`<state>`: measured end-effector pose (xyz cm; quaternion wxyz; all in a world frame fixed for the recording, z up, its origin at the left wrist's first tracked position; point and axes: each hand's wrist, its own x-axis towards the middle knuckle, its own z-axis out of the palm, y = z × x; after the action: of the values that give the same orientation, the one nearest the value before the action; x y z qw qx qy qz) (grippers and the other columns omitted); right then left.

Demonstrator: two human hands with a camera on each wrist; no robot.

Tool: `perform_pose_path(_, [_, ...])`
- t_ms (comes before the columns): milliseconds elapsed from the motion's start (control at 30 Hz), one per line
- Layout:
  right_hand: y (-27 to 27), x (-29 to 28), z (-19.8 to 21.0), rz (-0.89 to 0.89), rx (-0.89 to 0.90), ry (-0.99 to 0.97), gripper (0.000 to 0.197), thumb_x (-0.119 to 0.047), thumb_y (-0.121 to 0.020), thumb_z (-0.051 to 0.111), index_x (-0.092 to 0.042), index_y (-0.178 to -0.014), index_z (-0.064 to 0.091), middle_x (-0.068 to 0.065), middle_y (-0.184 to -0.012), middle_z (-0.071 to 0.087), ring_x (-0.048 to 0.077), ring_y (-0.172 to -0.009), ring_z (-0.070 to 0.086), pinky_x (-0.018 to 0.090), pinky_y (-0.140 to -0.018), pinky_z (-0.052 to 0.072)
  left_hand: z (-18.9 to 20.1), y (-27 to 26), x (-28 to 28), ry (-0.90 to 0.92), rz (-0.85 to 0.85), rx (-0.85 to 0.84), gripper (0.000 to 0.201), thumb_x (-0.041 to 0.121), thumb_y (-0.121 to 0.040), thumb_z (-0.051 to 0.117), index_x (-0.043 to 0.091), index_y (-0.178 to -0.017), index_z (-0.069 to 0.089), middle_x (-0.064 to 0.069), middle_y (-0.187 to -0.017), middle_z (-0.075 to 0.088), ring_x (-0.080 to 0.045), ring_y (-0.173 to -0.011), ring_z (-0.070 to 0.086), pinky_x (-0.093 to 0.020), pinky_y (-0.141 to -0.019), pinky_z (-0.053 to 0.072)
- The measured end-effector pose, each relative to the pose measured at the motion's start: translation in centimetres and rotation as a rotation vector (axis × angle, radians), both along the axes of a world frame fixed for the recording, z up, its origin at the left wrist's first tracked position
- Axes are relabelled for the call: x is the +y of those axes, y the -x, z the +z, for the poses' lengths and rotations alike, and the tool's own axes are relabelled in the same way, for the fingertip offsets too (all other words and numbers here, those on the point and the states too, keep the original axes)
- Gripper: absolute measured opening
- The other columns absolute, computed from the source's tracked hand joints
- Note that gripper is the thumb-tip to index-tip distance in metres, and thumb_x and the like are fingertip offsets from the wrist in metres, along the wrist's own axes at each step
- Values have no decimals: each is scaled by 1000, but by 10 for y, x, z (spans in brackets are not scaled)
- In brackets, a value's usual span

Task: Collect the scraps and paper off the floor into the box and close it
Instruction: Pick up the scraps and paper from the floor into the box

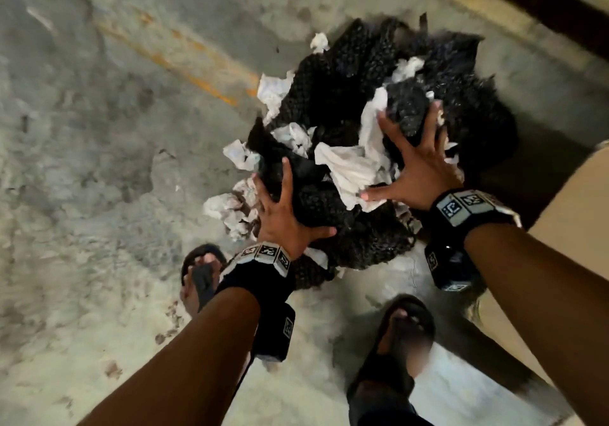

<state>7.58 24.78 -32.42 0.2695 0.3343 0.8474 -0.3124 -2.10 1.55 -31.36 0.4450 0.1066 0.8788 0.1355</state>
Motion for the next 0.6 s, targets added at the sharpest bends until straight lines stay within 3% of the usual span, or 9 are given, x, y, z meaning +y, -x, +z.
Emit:
perform_pose_path(100, [2, -8, -23, 79, -61, -61, 134, -71, -47, 87, -56, -153, 6, 8, -160, -37, 52, -148, -11, 79, -100, 29, -17, 3, 9, 54, -72, 59, 143, 51, -54, 90, 57, -144, -20, -16, -160, -23, -57, -142, 11, -64, -110, 28])
perform_pose_path(200, [0, -25, -35, 97, -6, -56, 116, -63, -59, 82, -45, -154, 19, 16, -166, -13, 53, -146, 3, 72, -105, 34, -27, 2, 16, 2, -124, 77, 131, 43, -60, 90, 55, -148, -6, -15, -162, -9, -51, -143, 16, -61, -112, 28])
perform_pose_path(267, [1, -38, -37, 67, 101, -23, 99, -59, -71, 69, -37, -156, 25, 20, -165, 3, 52, -144, 13, 64, -112, 30, -32, 4, 25, -106, -170, 63, 119, 40, -63, 87, 47, -150, 8, -17, -158, 9, -46, -141, 27, -57, -114, 32])
perform_pose_path(333, [3, -49, -35, -3, 154, 53, 87, -50, -80, 66, -27, -156, 30, 19, -162, 18, 48, -142, 23, 55, -116, 29, -30, 8, 38, -170, -196, 30, 102, 39, -66, 81, 33, -149, 22, -17, -147, 33, -41, -133, 42, -49, -111, 40])
perform_pose_path(466, [3, -65, -5, -235, 251, 188, 72, -55, -77, 56, -20, -140, 54, 13, -142, 54, 39, -126, 53, 46, -104, 47, -2, 17, 43, -217, -253, 96, 61, 40, -77, 65, 26, -134, 52, -13, -127, 61, -34, -113, 62, -38, -95, 52])
perform_pose_path(600, [-4, -80, 41, -238, 315, 191, 63, -54, -79, 59, -18, -130, 63, 11, -130, 64, 32, -120, 60, 43, -101, 50, 52, 22, 25, -337, -305, 137, 40, 31, -77, 71, 21, -115, 65, -10, -107, 67, -29, -94, 67, -29, -82, 53])
